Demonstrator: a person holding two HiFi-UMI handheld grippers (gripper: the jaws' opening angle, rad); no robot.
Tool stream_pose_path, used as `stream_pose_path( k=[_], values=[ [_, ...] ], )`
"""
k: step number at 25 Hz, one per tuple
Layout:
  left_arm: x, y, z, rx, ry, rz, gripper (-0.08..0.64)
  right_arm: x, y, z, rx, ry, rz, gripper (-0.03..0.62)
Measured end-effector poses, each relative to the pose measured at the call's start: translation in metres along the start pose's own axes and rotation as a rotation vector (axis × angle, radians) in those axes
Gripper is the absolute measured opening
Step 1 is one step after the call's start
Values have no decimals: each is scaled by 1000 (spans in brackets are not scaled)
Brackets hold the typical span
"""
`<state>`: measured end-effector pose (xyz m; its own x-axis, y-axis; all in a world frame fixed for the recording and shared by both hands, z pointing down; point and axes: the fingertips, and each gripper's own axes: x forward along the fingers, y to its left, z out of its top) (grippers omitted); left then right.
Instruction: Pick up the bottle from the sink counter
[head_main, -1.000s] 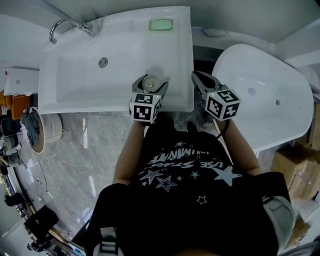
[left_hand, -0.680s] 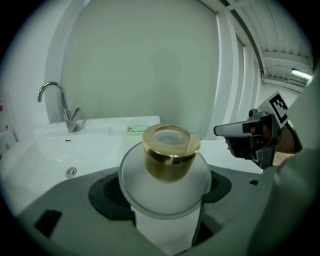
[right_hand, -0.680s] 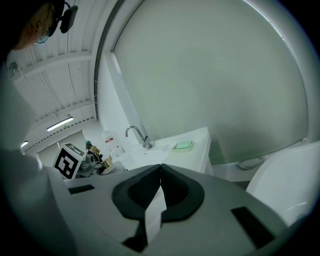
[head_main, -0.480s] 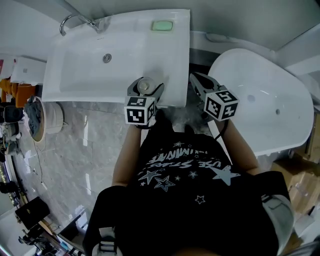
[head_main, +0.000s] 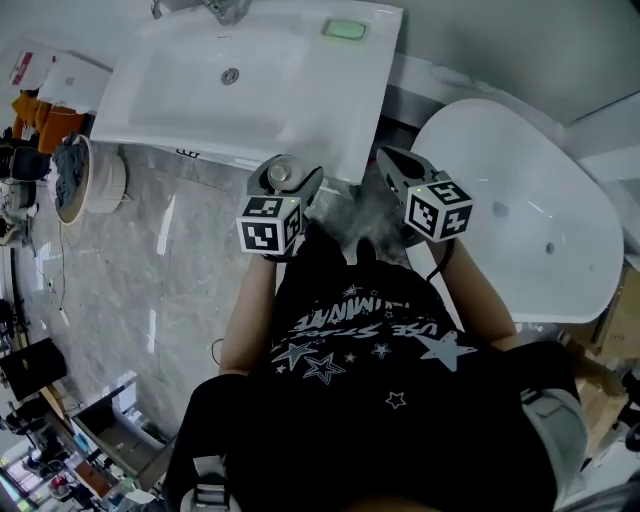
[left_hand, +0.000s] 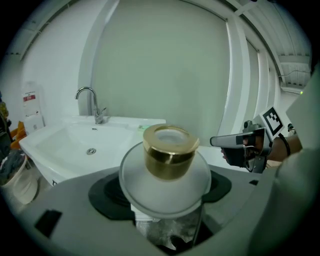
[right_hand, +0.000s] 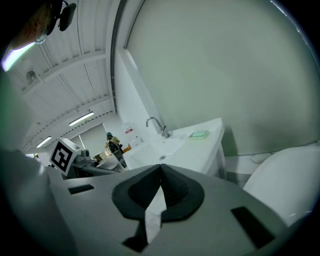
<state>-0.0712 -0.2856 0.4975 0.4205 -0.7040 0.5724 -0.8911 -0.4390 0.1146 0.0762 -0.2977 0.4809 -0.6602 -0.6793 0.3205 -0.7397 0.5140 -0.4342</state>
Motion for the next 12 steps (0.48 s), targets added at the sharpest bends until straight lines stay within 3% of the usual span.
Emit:
stream_pose_path(
  k=[12],
  values=[
    [-77,5,-37,-117,-66,104,359,5,64,-42,-44,96,138,6]
  ],
)
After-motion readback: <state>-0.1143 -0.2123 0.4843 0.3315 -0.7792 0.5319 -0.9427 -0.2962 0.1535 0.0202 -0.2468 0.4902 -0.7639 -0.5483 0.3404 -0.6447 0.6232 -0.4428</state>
